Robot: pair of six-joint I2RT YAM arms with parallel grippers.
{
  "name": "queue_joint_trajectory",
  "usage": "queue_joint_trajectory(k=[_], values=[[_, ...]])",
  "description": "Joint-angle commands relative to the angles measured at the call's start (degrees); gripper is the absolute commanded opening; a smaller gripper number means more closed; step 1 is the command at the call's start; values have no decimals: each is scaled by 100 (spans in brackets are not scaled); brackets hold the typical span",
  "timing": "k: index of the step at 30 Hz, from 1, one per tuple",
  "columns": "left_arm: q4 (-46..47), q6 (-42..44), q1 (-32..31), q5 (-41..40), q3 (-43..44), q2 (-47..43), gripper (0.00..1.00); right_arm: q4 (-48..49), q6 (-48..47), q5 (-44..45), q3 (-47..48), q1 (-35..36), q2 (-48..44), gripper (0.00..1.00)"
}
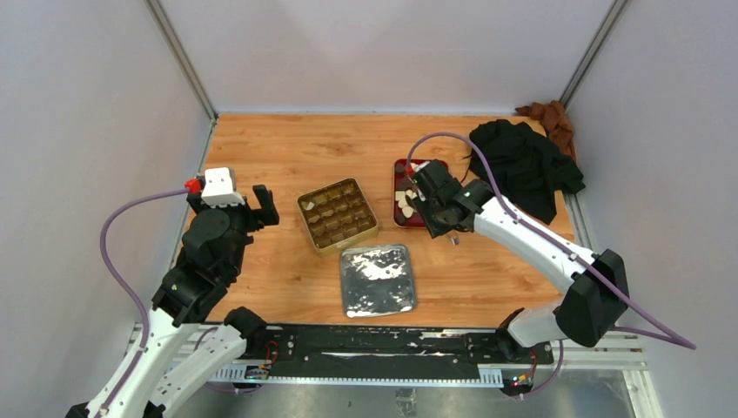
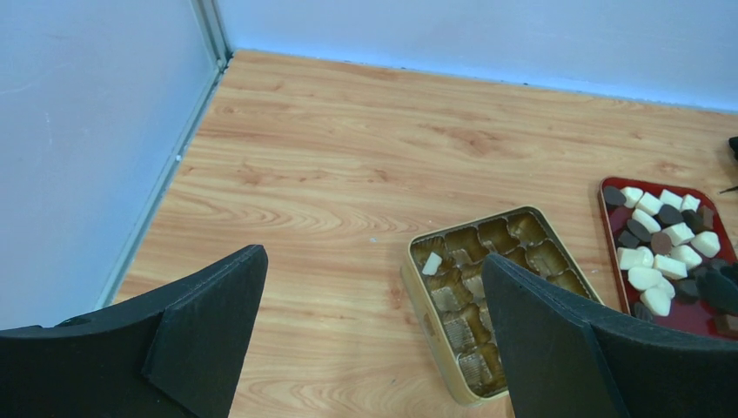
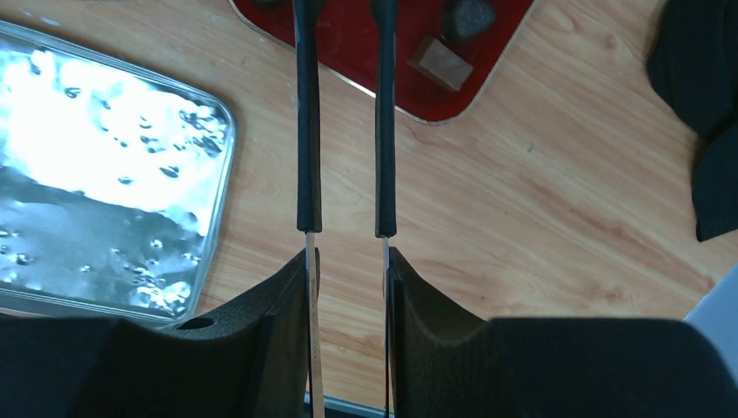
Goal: Pack the chocolate
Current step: Pick up the fake chocolate from the plate.
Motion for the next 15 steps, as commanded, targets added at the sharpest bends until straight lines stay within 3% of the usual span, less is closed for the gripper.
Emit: queue_joint_trajectory(k=[1, 15], values=[[143, -31, 29, -3, -59, -13, 100, -264, 115, -22, -267, -320, -240, 37], [146, -22, 29, -11, -59, -7, 100, -290, 43, -235, -350, -759, 148, 37]])
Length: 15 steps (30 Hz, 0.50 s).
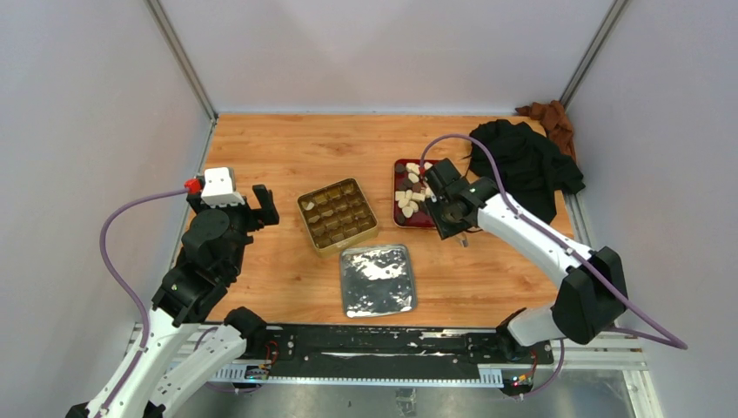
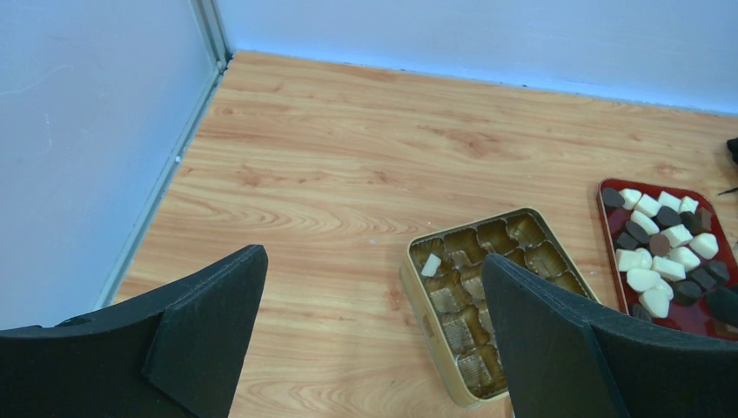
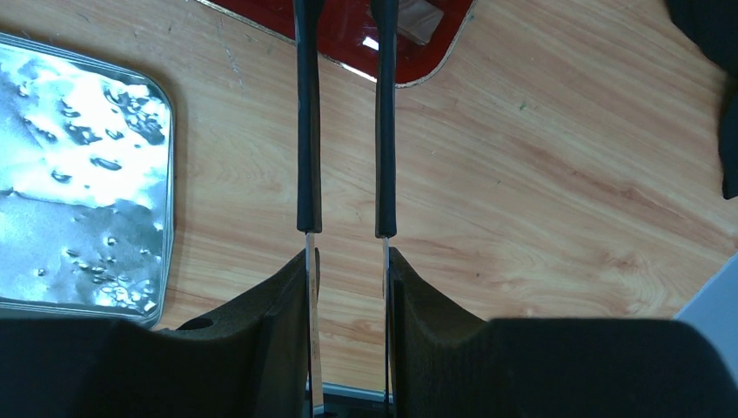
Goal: Pack the chocolate
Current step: Pick up the fake chocolate from the plate.
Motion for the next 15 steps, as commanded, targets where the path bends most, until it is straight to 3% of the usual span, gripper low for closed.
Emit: queue_joint_trajectory(k=[1, 15], values=[[111, -22, 29, -11, -59, -18, 100, -130, 11, -74, 52, -99, 258, 37], [112, -22, 29, -20, -59, -1, 100, 52, -81, -115, 198, -233, 754, 39]])
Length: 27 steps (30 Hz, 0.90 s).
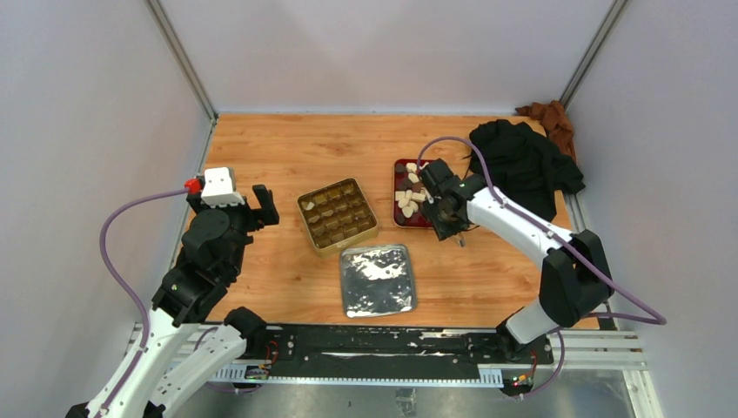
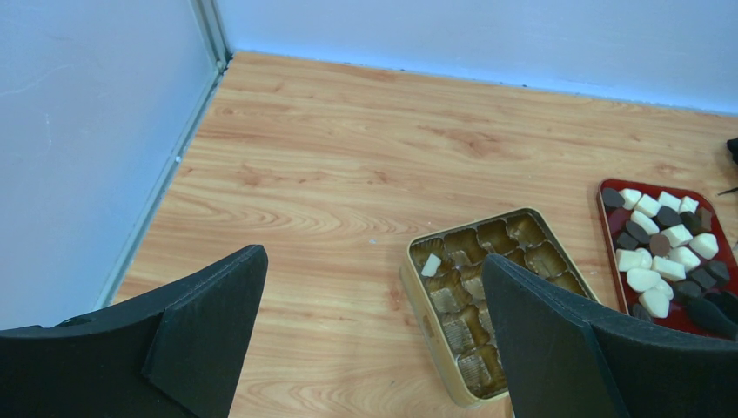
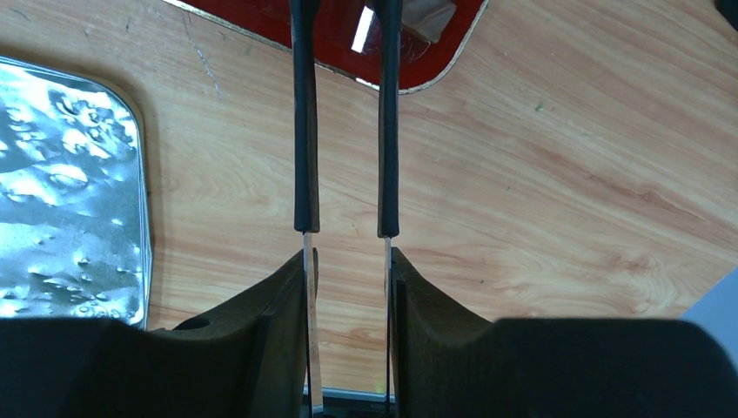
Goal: Pack the chocolate
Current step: Pick up the fake chocolate from the plate.
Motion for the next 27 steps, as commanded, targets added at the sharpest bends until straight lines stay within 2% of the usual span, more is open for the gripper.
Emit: queue_joint_trajectory(k=[1, 21, 27], values=[[107, -22, 29, -15, -57, 0, 100, 37, -73, -67, 172, -111, 130, 39], [108, -5, 29, -60, -57, 15, 100, 221, -197, -132, 471, -225, 559, 39], [109, -5, 29, -61, -57, 1, 100, 200, -207, -167, 479, -229, 537, 33]])
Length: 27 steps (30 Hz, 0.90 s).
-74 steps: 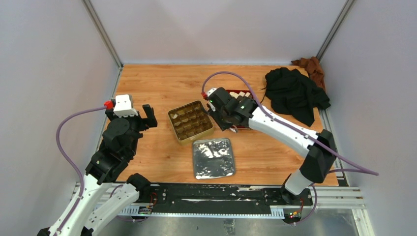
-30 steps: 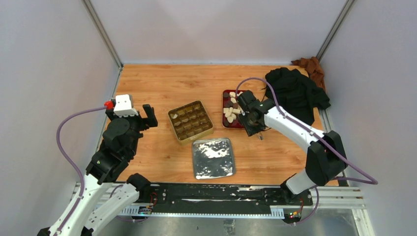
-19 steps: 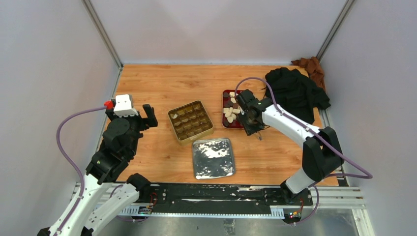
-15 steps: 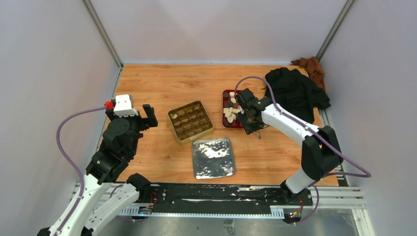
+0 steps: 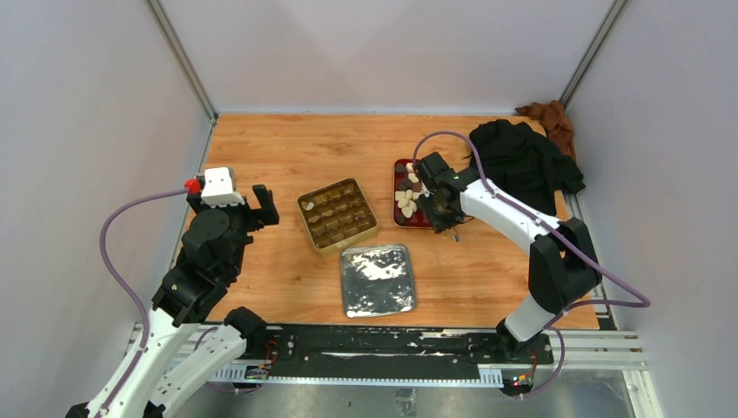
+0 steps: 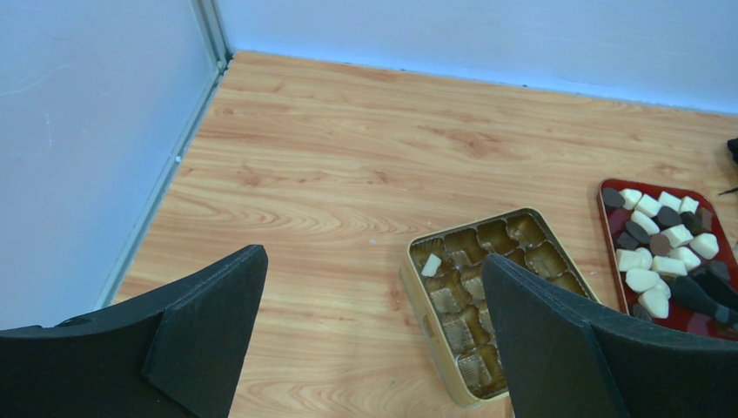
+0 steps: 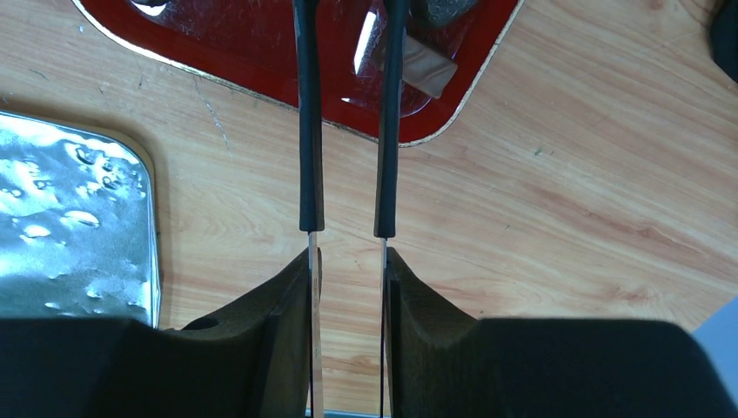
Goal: Pack the chocolate
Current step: Pick up the fake chocolate from the plate.
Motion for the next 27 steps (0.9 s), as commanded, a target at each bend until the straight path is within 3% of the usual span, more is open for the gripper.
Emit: queue_joint_trajectory(k=[1, 7, 14, 18, 27], values=[[111, -5, 29, -60, -57, 8, 100, -43, -79, -40, 111, -81, -31, 32], [110, -9, 29, -49, -57, -1, 100, -164, -71, -60, 62, -85, -289, 22], [112, -11, 29, -44, -57, -20, 100, -304, -81, -68, 34, -81, -600, 17], [112, -13, 29, -42, -57, -20, 100, -350, -91, -49, 37, -81, -663, 18], [104, -13, 31, -44, -57, -23, 100, -365, -127, 3, 28, -81, -557, 33]])
